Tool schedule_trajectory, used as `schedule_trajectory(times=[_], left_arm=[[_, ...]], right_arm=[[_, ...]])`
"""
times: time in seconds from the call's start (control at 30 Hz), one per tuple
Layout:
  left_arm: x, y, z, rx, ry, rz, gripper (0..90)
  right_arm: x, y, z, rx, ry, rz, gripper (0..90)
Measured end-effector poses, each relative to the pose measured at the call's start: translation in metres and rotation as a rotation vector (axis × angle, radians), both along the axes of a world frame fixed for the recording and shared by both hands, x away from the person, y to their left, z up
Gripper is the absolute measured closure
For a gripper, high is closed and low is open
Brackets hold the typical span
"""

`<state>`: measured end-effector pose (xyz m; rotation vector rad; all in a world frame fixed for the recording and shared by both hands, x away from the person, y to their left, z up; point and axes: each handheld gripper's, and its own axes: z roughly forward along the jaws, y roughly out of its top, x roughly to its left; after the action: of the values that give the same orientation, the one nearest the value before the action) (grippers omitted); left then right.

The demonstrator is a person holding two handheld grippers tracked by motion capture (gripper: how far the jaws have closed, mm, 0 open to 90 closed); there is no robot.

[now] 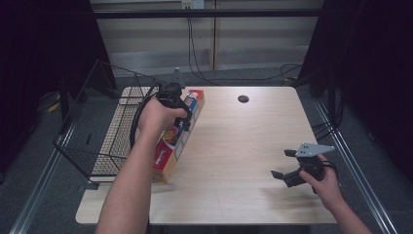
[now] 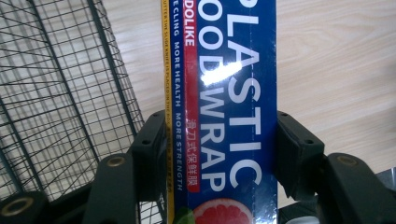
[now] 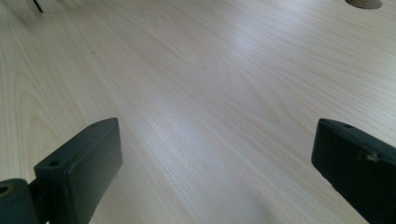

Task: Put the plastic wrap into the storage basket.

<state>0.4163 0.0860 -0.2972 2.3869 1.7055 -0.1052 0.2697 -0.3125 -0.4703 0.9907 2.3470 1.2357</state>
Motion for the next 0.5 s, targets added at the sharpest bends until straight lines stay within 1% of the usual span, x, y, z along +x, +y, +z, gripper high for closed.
schedule_trajectory(times=[0.07, 0.17, 0.2, 0.3, 0.33, 0.43, 0.47, 0.5], left_arm=[[0.001, 0.003, 0.002, 0.001, 0.000, 0.000, 44.2], [0.001, 0.008, 0.006, 0.011, 0.000, 0.017, 44.2], [0.001, 0.010, 0.007, 0.003, 0.002, 0.018, 44.2], [0.002, 0.013, 0.011, 0.019, -0.003, 0.022, 44.2], [0.002, 0.015, 0.012, 0.014, -0.001, 0.027, 44.2], [0.002, 0.017, 0.016, 0.023, -0.009, 0.033, 44.2], [0.002, 0.017, 0.016, 0.023, -0.009, 0.033, 44.2], [0.002, 0.020, 0.018, 0.014, -0.005, 0.040, 44.2]], right_arm=[[0.000, 0.000, 0.000, -0.003, 0.001, 0.002, 1.7], [0.000, 0.001, -0.001, -0.008, -0.004, -0.003, 1.7], [0.000, 0.001, -0.001, -0.010, -0.005, -0.004, 1.7], [0.000, 0.000, 0.000, -0.009, 0.001, 0.000, 1.7], [0.000, 0.000, 0.000, -0.010, -0.001, 0.000, 1.7], [0.000, 0.001, -0.001, -0.014, -0.006, -0.004, 1.7], [0.000, 0.001, -0.001, -0.014, -0.006, -0.004, 1.7], [0.000, 0.001, -0.001, -0.014, -0.006, -0.007, 1.7]])
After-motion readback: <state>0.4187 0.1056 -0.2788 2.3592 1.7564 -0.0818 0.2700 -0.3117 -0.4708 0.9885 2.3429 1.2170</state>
